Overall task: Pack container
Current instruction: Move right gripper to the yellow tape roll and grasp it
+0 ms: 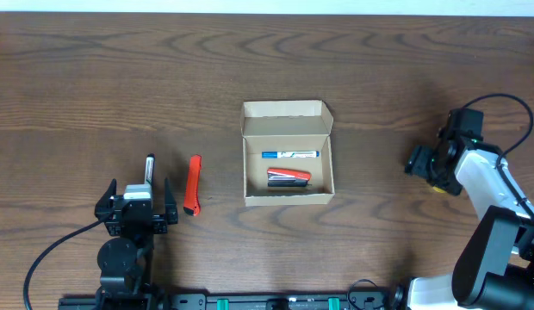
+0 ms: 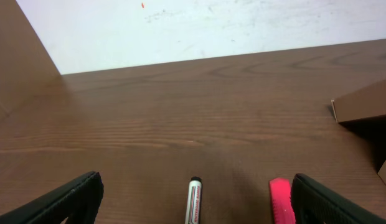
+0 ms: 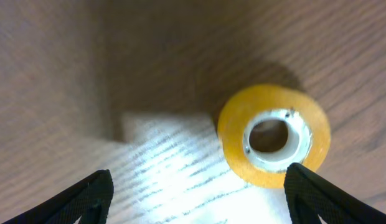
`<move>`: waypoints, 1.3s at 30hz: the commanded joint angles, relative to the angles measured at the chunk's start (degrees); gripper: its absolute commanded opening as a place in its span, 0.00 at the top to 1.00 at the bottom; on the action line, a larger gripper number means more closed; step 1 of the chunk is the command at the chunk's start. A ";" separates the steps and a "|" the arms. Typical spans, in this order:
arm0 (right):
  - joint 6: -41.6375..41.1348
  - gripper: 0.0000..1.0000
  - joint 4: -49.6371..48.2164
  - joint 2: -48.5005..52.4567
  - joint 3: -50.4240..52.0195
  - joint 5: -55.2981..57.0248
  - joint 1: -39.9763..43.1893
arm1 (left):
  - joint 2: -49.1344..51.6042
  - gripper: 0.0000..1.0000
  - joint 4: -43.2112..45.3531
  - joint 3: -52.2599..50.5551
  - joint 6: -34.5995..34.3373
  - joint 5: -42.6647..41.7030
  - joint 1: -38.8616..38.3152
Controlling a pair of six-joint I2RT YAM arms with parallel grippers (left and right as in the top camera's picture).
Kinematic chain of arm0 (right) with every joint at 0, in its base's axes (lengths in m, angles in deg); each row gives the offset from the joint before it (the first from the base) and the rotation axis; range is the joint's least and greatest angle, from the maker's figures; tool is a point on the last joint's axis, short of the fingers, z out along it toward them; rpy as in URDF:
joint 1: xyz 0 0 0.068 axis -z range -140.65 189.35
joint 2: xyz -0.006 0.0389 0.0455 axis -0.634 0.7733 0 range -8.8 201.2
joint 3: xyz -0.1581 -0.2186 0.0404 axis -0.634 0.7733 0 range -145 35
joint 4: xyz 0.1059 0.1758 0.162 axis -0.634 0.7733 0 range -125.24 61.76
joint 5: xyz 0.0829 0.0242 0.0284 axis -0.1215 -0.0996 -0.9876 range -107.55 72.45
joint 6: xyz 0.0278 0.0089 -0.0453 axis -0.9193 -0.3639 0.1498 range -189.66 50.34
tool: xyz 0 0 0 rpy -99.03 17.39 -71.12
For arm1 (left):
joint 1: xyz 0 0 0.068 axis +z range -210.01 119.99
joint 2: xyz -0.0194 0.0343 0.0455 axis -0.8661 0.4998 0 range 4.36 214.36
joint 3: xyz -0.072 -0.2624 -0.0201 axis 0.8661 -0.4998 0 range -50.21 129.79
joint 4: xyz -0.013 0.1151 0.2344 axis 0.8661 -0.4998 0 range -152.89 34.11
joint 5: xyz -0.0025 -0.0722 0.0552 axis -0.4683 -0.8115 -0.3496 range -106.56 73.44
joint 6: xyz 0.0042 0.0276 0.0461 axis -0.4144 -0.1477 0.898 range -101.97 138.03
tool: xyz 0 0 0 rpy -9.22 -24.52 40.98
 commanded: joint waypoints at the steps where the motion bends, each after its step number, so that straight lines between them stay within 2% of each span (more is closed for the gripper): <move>1: 1.07 0.19 0.15 0.07 -1.88 -0.35 0.37 | -0.42 0.05 -0.48 -1.62 1.01 -0.24 -0.04; 15: 1.09 0.18 -2.27 0.42 -1.31 1.33 0.42 | -0.42 0.05 -0.48 -1.64 1.01 -0.24 -0.04; 27: 1.05 0.19 -3.30 9.11 -0.87 0.00 0.42 | -0.42 0.05 -0.48 -1.64 1.01 -0.24 -0.04; 28: 1.05 0.22 -3.41 9.44 -0.87 -0.09 0.42 | -0.42 0.05 -0.46 -1.62 1.01 -0.24 -0.04; 30: 1.03 0.45 -3.52 10.01 -0.87 -0.57 0.42 | -0.42 0.05 -0.48 -1.62 1.01 -0.24 -0.04; 31: 1.05 0.67 -3.58 10.10 -0.87 -1.07 0.42 | -0.42 0.05 -0.48 -1.64 1.01 -0.24 -0.04; 32: 1.05 0.93 -3.63 10.10 -0.87 -1.36 0.39 | -0.42 0.05 -0.48 -1.62 1.01 -0.24 -0.04; 33: 1.05 0.99 -3.67 10.10 -0.87 -1.40 0.42 | -0.42 0.05 -0.48 -1.64 1.01 -0.24 -0.04; 39: 3.54 0.99 -3.72 10.03 -0.90 -5.42 0.00 | -0.42 0.05 -0.48 -1.62 1.01 -0.24 -0.04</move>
